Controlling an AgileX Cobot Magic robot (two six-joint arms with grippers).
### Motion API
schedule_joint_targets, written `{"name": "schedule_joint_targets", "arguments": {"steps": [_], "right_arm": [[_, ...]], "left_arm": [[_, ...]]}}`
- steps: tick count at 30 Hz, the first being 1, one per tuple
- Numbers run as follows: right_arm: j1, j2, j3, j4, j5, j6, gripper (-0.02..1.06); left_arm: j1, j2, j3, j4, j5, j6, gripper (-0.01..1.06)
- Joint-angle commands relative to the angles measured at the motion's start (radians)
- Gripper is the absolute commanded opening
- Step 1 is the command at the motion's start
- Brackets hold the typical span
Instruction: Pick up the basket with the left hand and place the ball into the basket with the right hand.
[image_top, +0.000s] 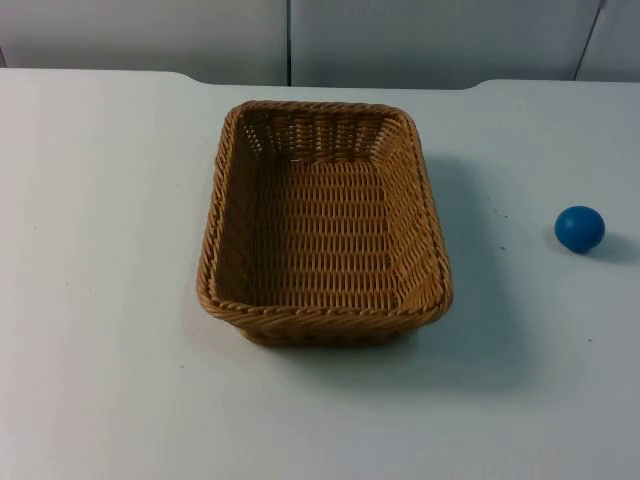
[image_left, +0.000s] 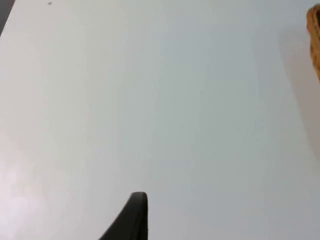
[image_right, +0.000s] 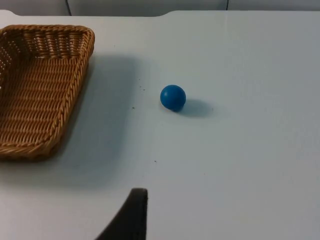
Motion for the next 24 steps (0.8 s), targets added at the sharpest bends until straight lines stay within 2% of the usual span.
{"name": "schedule_joint_targets", "arguments": {"steps": [1,2,5,7,8,11,12,14,17,18,22,24], "right_arm": [[-0.008,-0.004,0.004,0.0,-0.009,-0.002,1.04],[-0.008,-0.004,0.004,0.0,-0.009,-0.002,1.04],[-0.008,-0.004,0.004,0.0,-0.009,-0.002,1.04],[-0.008,-0.004,0.004,0.0,-0.009,-0.002,1.04],[-0.008,-0.004,0.004,0.0,-0.009,-0.002,1.04],[-0.008,-0.004,0.004,0.0,-0.009,-0.002,1.04],[-0.008,-0.004,0.004,0.0,-0.009,-0.002,1.04],[-0.008,-0.004,0.004,0.0,-0.009,-0.002,1.04],[-0.008,-0.004,0.004,0.0,-0.009,-0.002,1.04],[-0.008,-0.004,0.004,0.0,-0.009,-0.002,1.04],[-0.008,-0.004,0.004,0.0,-0.009,-0.002,1.04],[-0.008,-0.004,0.004,0.0,-0.009,-0.002,1.04]], "left_arm": [[-0.008,0.135,-0.058,-0.017,-0.126,-0.025,1.05],[-0.008,0.135,-0.058,-0.017,-0.126,-0.025,1.05],[-0.008,0.286,-0.12,-0.089,-0.25,0.001,1.05],[-0.008,0.397,-0.145,-0.187,-0.363,0.072,1.05],[-0.008,0.397,-0.145,-0.187,-0.363,0.072,1.05],[-0.008,0.594,-0.179,-0.354,-0.493,0.206,1.05],[-0.008,0.594,-0.179,-0.354,-0.493,0.206,1.05],[-0.008,0.705,-0.212,-0.435,-0.519,0.309,1.05],[-0.008,0.856,-0.253,-0.643,-0.562,0.532,1.05],[-0.008,0.856,-0.253,-0.643,-0.562,0.532,1.05],[-0.028,1.035,-0.313,-0.85,-0.575,0.65,1.05],[-0.047,1.072,-0.324,-0.854,-0.591,0.652,1.05]]}}
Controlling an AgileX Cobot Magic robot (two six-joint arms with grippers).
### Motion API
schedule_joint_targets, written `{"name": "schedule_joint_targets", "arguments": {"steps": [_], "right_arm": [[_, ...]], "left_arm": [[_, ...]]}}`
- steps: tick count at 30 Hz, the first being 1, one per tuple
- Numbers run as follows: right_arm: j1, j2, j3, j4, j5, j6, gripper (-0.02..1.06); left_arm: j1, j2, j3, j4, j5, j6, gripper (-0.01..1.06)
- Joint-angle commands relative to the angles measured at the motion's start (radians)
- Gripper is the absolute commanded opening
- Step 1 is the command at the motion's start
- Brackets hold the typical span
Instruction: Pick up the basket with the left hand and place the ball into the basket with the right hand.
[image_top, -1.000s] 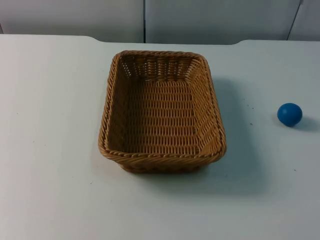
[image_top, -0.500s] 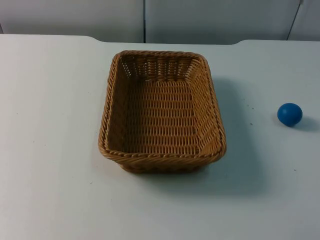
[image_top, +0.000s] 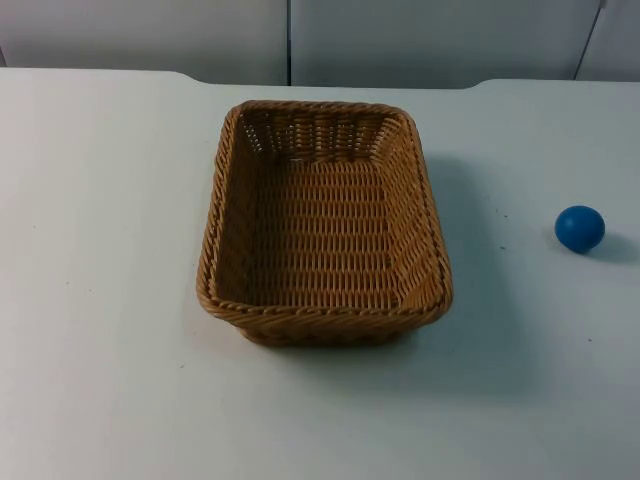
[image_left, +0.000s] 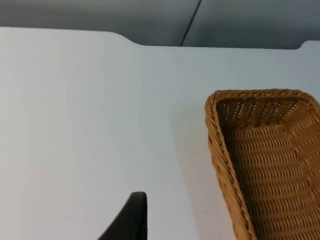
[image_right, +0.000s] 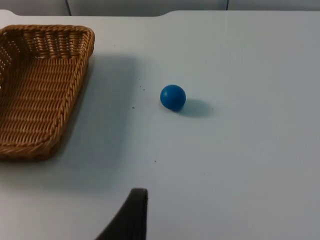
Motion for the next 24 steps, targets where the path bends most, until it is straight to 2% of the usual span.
{"name": "schedule_joint_targets", "arguments": {"steps": [1,3,4,9,15,24], "right_arm": [[-0.008,-0.004,0.004,0.0,-0.009,-0.002,1.04],[-0.008,-0.004,0.004,0.0,-0.009,-0.002,1.04],[-0.008,-0.004,0.004,0.0,-0.009,-0.002,1.04],[-0.008,-0.004,0.004,0.0,-0.009,-0.002,1.04],[-0.008,-0.004,0.004,0.0,-0.009,-0.002,1.04],[-0.008,-0.004,0.004,0.0,-0.009,-0.002,1.04]], "left_arm": [[-0.032,0.057,-0.021,-0.046,-0.032,0.027,1.05],[-0.107,0.158,-0.056,-0.051,-0.062,0.027,1.05],[-0.107,0.158,-0.056,-0.051,-0.062,0.027,1.05],[-0.237,0.335,-0.122,-0.057,-0.158,0.01,1.05],[-0.292,0.488,-0.199,-0.06,-0.175,-0.004,1.05],[-0.3,0.661,-0.303,-0.063,-0.171,-0.047,1.05]]}}
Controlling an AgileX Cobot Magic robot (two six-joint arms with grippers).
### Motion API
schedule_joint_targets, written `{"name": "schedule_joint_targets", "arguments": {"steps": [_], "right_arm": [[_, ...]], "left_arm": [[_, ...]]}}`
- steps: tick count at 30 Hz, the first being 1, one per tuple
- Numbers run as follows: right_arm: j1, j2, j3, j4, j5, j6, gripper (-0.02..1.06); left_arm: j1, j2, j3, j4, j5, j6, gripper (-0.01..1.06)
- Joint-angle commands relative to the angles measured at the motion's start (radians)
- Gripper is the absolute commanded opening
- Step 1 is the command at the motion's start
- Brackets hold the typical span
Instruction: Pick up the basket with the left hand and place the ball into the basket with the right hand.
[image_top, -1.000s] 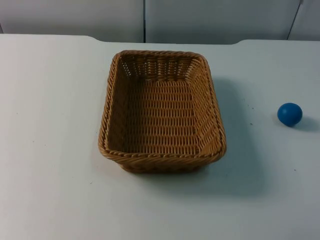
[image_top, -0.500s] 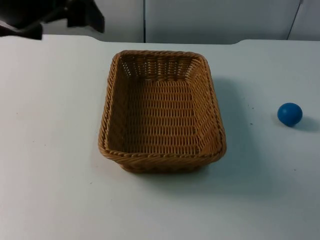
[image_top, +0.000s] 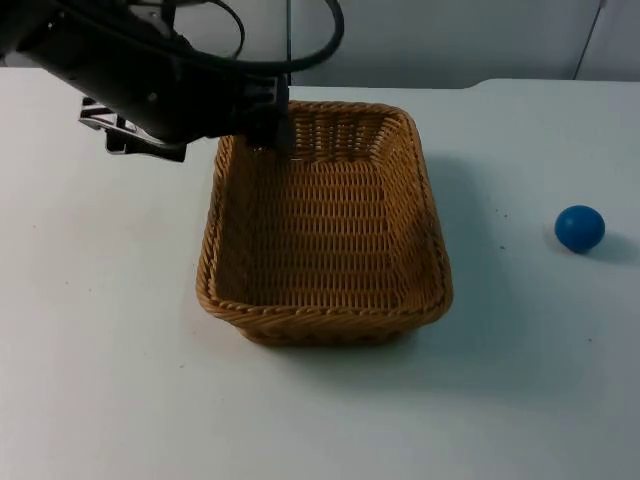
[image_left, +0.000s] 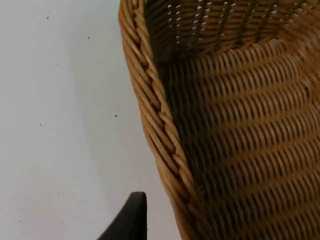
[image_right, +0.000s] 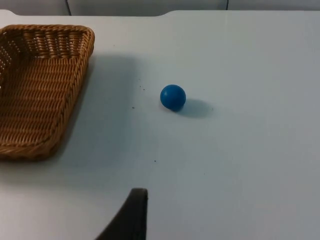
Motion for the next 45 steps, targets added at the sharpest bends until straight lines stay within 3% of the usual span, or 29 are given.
{"name": "schedule_joint_targets", "arguments": {"steps": [1,25,28,29,30,36,43,45], "right_arm": [[-0.008,-0.004,0.004,0.0,-0.009,-0.002,1.04],[-0.008,-0.004,0.004,0.0,-0.009,-0.002,1.04],[-0.008,-0.004,0.004,0.0,-0.009,-0.002,1.04],[-0.008,-0.004,0.004,0.0,-0.009,-0.002,1.04],[-0.008,-0.004,0.004,0.0,-0.009,-0.002,1.04],[-0.008,-0.004,0.004,0.0,-0.009,-0.002,1.04],[-0.008,-0.004,0.004,0.0,-0.009,-0.002,1.04],[-0.008,-0.004,0.004,0.0,-0.009,-0.002,1.04]], "left_arm": [[-0.006,0.04,-0.031,-0.01,-0.005,-0.031,1.05],[-0.006,0.211,-0.117,0.053,0.03,-0.142,1.0],[-0.006,0.22,-0.117,0.053,0.03,-0.148,0.85],[-0.006,0.22,-0.117,0.053,0.03,-0.148,0.85],[-0.006,0.221,-0.117,0.053,0.03,-0.16,0.75],[-0.006,0.222,-0.117,0.053,0.027,-0.165,0.7],[-0.006,0.222,-0.117,0.053,0.021,-0.186,0.45],[-0.006,0.222,-0.117,0.053,0.012,-0.186,0.42]]}}
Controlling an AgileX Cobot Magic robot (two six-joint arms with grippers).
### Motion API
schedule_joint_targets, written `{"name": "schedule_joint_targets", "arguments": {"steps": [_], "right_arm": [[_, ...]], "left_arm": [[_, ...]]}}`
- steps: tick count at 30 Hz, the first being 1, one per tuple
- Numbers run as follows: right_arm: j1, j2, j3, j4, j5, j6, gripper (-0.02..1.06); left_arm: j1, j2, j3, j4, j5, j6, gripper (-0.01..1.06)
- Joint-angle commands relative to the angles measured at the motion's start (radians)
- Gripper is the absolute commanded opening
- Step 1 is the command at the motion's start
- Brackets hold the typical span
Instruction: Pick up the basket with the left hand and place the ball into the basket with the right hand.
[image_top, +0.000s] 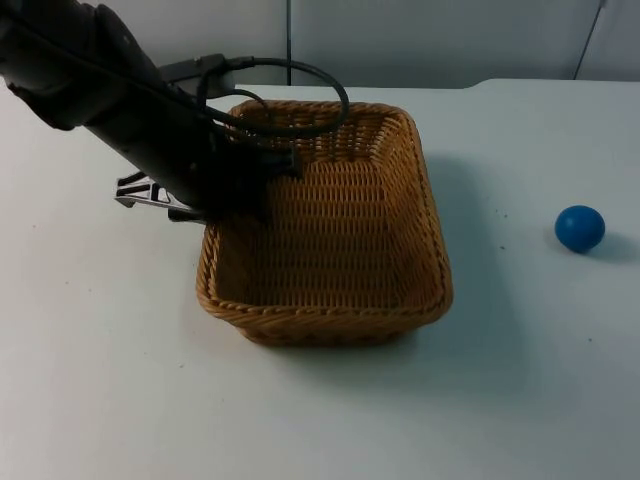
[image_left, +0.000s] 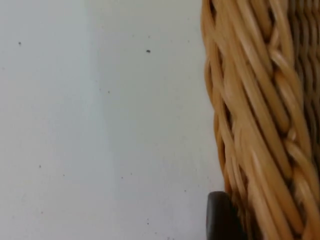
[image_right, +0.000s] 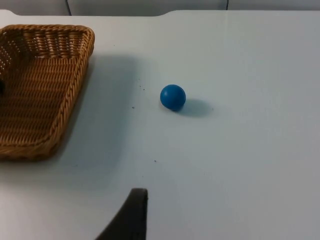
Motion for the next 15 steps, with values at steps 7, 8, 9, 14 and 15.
{"name": "schedule_joint_targets", "arguments": {"steps": [7,8,9,14,15], "right_arm": [[-0.008,-0.004,0.004,0.0,-0.009,-0.002,1.04],[-0.008,-0.004,0.004,0.0,-0.009,-0.002,1.04],[-0.008,-0.004,0.004,0.0,-0.009,-0.002,1.04],[-0.008,-0.004,0.004,0.0,-0.009,-0.002,1.04],[-0.008,-0.004,0.004,0.0,-0.009,-0.002,1.04]], "left_arm": [[-0.008,0.003,-0.004,0.004,-0.024,0.02,0.14],[-0.008,0.003,-0.004,0.004,-0.022,0.025,0.01],[-0.008,0.003,-0.004,0.002,-0.022,0.027,0.0],[-0.008,0.003,-0.021,0.0,-0.009,0.027,0.0],[-0.008,0.003,-0.023,0.0,-0.009,0.027,0.0]]}}
